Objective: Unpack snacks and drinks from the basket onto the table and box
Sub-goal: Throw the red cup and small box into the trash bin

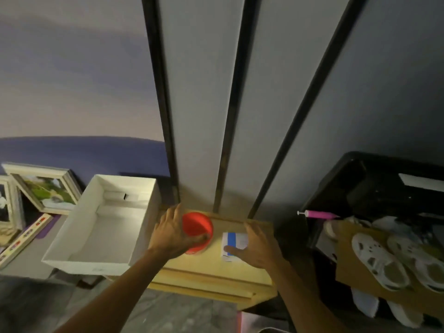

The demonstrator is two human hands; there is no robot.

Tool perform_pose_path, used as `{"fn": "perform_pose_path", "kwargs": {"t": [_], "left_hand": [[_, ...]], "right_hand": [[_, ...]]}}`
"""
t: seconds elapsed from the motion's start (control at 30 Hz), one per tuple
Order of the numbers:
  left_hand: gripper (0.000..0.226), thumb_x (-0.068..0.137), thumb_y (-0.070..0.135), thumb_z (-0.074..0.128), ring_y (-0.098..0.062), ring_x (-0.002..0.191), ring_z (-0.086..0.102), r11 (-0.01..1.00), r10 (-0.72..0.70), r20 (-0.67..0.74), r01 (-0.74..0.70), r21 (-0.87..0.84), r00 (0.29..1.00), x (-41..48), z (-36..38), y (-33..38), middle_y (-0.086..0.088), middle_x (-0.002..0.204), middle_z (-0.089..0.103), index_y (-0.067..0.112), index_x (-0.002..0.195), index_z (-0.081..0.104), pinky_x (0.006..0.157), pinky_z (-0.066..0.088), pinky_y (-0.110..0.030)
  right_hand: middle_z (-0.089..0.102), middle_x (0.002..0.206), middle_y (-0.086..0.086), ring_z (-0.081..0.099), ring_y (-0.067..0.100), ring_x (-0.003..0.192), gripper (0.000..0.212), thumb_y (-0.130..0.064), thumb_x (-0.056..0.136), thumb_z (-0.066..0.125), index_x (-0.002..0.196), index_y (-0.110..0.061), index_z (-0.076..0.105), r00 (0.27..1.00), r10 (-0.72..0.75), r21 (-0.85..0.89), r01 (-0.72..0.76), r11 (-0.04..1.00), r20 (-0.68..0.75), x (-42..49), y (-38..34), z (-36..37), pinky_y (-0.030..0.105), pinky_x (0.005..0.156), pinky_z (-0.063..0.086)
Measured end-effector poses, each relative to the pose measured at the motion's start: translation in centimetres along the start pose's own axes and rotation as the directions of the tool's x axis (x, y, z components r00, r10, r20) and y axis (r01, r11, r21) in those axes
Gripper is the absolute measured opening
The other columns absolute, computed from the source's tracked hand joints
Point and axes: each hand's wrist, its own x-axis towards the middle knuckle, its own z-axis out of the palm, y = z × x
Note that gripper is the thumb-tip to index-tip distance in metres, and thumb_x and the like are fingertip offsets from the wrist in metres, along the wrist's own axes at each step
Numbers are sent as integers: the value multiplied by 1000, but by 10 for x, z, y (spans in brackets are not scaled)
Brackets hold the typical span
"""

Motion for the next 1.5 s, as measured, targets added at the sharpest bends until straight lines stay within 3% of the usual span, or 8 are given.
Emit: {"fn": "perform_pose_path", "kwargs": {"t": [0.13, 0.27, 0.43, 0.57, 0.73, 0.83, 1.17, 1.5], "left_hand": [[148, 38, 102, 71, -28, 139, 44, 999, -26, -38, 25, -35, 999, 13, 62, -25, -1, 156, 31, 36, 158, 13, 106, 49, -58], [152, 40, 95, 77, -33, 145, 36, 1000, -23, -114, 20, -22, 993, 24, 97, -42, -2, 163, 20, 35, 161, 7, 108, 47, -60], [144, 45, 91, 78, -33, 141, 40, 998, -17, -158, 8, -58, 987, 25, 101, -44, -2, 159, 25, 34, 160, 13, 100, 54, -57], [141, 46, 93, 77, -29, 138, 44, 996, 34, -184, -50, -78, 982, 20, 77, -34, 0, 158, 29, 33, 159, 19, 96, 57, -54], [137, 48, 88, 82, -27, 141, 44, 987, 124, -208, -142, -75, 970, 11, 16, -3, 1, 161, 30, 32, 158, 24, 104, 54, -49], [138, 47, 91, 80, -28, 143, 42, 978, 184, -192, -200, -66, 964, 5, -32, 22, 2, 163, 29, 33, 159, 23, 108, 51, -48], [132, 51, 89, 79, -31, 143, 43, 840, 526, -113, -536, -86, 843, -29, -159, 128, 2, 164, 25, 34, 158, 25, 110, 50, -52], [128, 52, 81, 84, -22, 140, 41, 684, 726, 77, -708, -175, 683, -119, -79, 247, 12, 159, 25, 38, 156, 24, 109, 49, -47]], "right_hand": [[23, 170, -6, 25, 27, 157, 140, -115, 47, 34, 162, -35, 15, 998, -53, 4, 52, 999, 30, 31, 35, 78, 53, 124, 30], [14, 175, 3, 10, 32, 161, 135, -105, 65, 41, 167, -22, 12, 988, -124, -130, 112, 985, -92, 45, 48, 105, 50, 129, 11], [43, 156, 6, 38, 30, 144, 119, -99, 68, 52, 158, -21, 37, 979, -117, -122, 97, 988, -166, 47, 49, 110, 45, 114, 38], [43, 146, -1, 43, 20, 131, 114, -92, 66, 69, 153, -25, 40, 986, -77, -45, 70, 996, -151, 37, 39, 88, 31, 98, 47], [41, 135, -5, 48, 16, 121, 129, -114, 47, 33, 144, -29, 41, 972, 14, 55, -1, 998, -237, 16, 26, 25, 34, 89, 58], [40, 140, -5, 47, 13, 122, 114, -99, 60, 62, 146, -28, 38, 962, 43, 91, -19, 996, -271, -12, 5, -41, 26, 82, 52], [40, 150, -2, 43, 17, 132, 102, -85, 76, 67, 154, -28, 32, 836, 221, 81, -209, 975, -503, -137, -20, -182, 26, 87, 37], [44, 151, -3, 49, 20, 136, 114, -101, 60, 57, 150, -36, 32, 644, 557, 377, -411, 830, -524, -300, 70, -151, 43, 104, 51]]}}
